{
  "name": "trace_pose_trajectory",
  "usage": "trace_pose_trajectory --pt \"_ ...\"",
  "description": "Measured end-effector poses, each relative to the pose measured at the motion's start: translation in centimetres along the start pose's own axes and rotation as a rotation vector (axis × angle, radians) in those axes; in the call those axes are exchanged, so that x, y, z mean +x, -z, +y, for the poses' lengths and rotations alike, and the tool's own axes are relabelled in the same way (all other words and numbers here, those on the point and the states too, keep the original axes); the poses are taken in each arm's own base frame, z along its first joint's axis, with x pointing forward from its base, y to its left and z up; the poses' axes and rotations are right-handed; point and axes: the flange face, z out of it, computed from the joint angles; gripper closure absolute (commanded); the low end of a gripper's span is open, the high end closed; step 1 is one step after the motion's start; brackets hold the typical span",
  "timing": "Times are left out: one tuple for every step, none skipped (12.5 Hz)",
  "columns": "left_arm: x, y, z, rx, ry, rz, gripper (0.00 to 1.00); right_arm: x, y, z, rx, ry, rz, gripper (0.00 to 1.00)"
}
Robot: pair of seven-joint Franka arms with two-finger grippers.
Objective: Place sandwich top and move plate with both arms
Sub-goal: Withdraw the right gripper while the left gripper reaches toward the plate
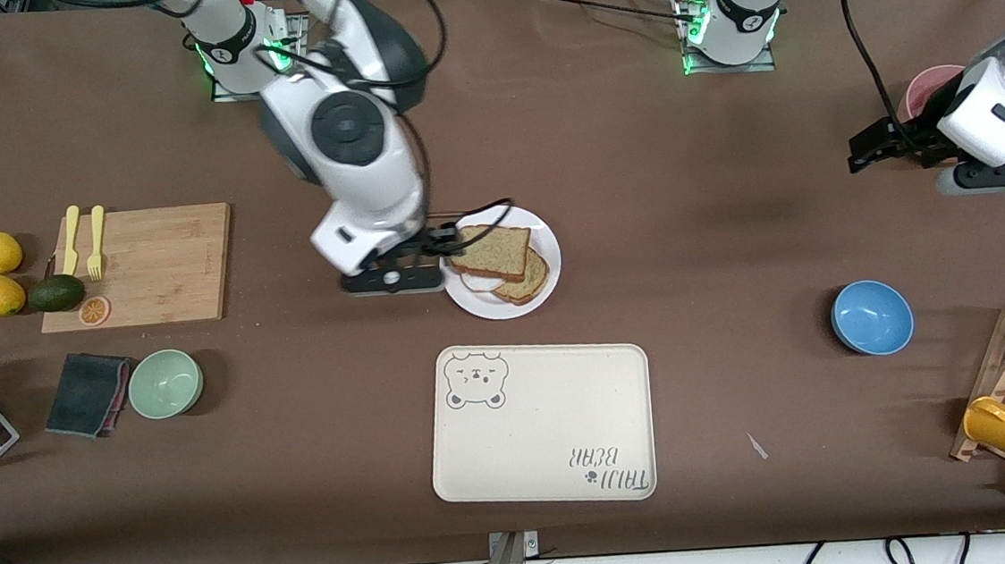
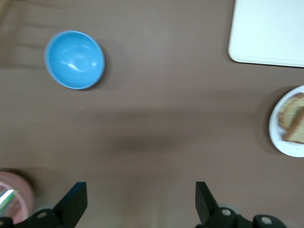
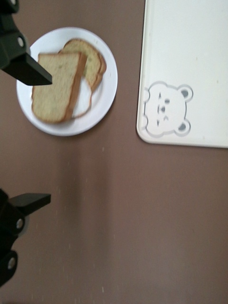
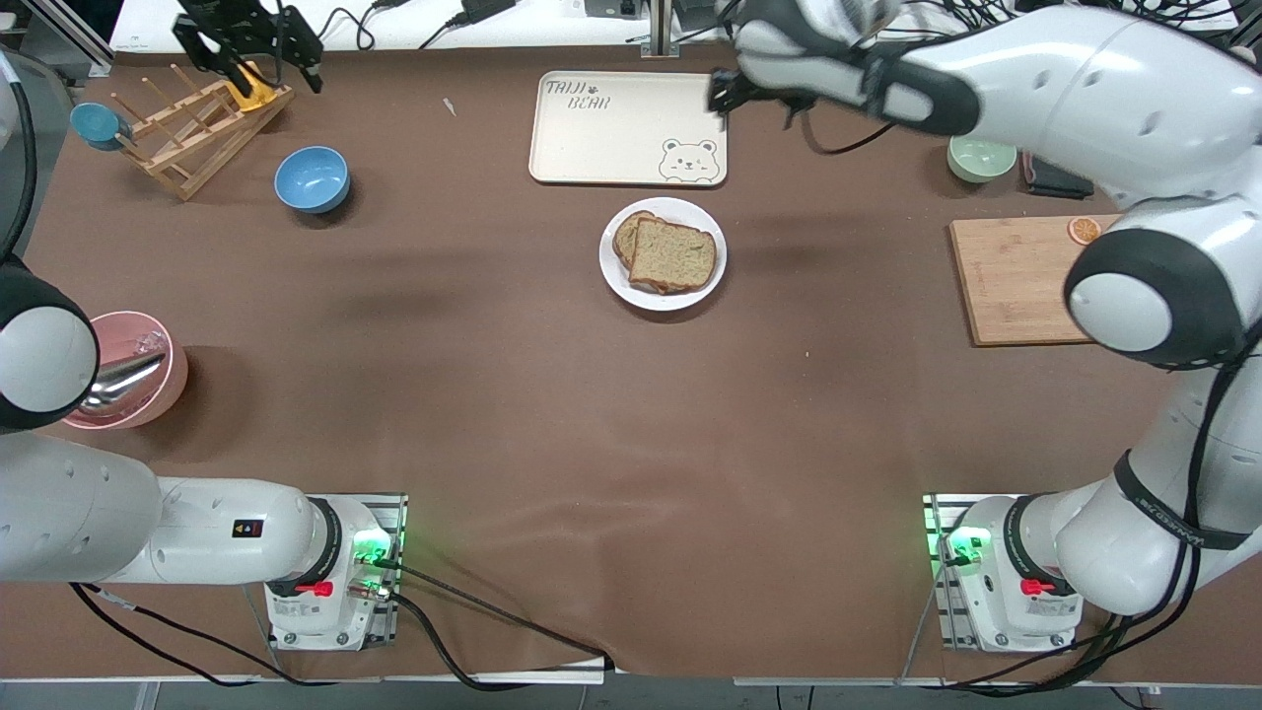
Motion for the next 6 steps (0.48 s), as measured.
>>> trace_pose_trajectory --pt "0.4 -0.8 0.3 -0.028 0.001 -0.020 0.00 0.8 1.7 3.3 0.002 0.014 -0.014 0.00" --pt "1.0 -2.1 0.7 -0.065 0.002 -0.045 0.00 1.2 3.5 6.7 0.006 0.031 -0.026 0.00" --pt "1.8 -3.7 1.4 -0.137 0.008 -0.080 0.00 1.3 5.3 10.0 0.012 0.047 -0.043 0.00" --pt "3.0 -5.6 2.1 -0.221 0.020 -0.116 0.00 1.2 7.0 13.1 0.016 0.053 -0.057 0.00" --pt "4.3 -7.9 2.6 -0.282 0.034 -0.155 0.00 0.7 8.6 15.9 0.015 0.040 -0.062 0.00" --pt "5.7 -10.4 2.9 -0.326 0.048 -0.188 0.00 0.2 10.0 18.4 0.011 0.025 -0.061 0.00"
